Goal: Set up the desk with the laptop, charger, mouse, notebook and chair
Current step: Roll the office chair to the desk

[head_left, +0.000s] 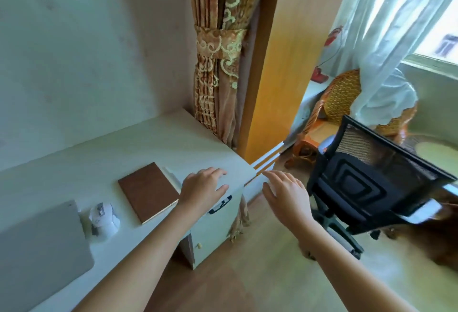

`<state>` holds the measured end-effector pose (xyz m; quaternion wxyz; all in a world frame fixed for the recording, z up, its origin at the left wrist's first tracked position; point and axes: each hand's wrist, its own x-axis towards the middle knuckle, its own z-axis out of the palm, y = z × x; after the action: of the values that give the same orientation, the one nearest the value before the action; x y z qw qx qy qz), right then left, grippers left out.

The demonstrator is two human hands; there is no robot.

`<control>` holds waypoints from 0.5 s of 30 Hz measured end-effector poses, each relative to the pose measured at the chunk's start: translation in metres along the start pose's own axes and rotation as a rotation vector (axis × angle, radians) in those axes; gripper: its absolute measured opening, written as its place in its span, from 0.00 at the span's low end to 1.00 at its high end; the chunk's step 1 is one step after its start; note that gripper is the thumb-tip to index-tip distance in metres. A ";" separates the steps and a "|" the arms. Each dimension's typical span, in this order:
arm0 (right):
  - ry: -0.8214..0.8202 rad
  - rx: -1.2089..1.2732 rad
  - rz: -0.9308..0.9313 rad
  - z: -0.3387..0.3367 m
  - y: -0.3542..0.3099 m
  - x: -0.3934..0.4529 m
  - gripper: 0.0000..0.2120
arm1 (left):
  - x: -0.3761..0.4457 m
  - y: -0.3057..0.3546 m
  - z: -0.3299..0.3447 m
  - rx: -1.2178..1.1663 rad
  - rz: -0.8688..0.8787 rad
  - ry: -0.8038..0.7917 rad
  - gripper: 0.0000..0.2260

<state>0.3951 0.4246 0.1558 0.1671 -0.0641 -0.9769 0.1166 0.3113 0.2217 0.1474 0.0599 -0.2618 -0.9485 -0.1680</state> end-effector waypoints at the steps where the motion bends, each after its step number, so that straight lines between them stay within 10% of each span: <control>1: 0.004 -0.018 0.020 -0.007 0.012 -0.007 0.19 | 0.005 0.014 0.003 -0.002 0.028 -0.004 0.17; 15: 0.144 -0.144 0.314 -0.097 0.263 -0.061 0.15 | 0.105 0.277 0.104 -0.112 0.357 -0.086 0.17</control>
<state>0.5080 0.6885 0.1602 0.2115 -0.2359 -0.9462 0.0662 0.3614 0.5314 0.1512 0.0337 -0.4356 -0.8779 -0.1958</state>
